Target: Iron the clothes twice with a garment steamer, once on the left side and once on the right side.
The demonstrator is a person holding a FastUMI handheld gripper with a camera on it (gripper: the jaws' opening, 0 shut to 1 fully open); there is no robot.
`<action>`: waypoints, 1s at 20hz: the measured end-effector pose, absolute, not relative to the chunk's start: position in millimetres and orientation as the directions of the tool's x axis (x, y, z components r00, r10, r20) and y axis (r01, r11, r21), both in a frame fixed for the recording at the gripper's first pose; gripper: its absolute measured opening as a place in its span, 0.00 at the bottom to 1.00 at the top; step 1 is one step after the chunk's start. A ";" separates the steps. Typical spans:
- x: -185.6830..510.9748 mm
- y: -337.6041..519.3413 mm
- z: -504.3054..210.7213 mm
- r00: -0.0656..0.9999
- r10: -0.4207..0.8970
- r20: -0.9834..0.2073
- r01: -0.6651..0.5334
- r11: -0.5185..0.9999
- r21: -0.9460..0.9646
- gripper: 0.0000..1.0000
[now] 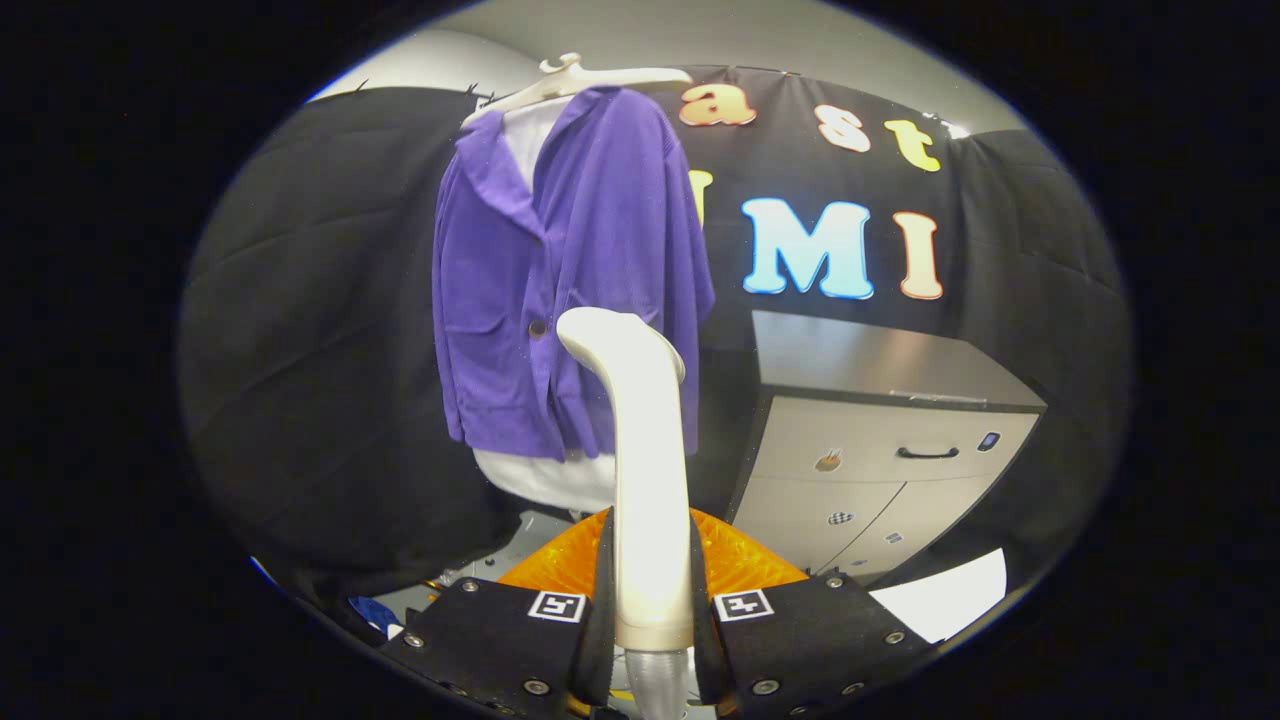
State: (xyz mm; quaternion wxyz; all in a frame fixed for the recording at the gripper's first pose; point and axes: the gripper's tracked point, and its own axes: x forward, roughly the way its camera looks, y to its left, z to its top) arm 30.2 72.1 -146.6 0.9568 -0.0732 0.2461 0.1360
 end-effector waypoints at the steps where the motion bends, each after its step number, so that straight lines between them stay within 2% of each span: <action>1: 33.5 65.2 -132.3 0.857 0.221 -0.466 -0.282 0.957 -0.065 0.32; 10: 48.9 19.8 -41.5 0.948 0.157 -0.278 -0.175 0.984 -0.040 0.32; 15: 33.3 14.3 -24.9 0.972 0.105 -0.209 -0.114 0.993 -0.033 0.32; 20: 24.1 16.6 -18.0 0.979 0.111 -0.172 -0.124 0.990 -0.065 0.33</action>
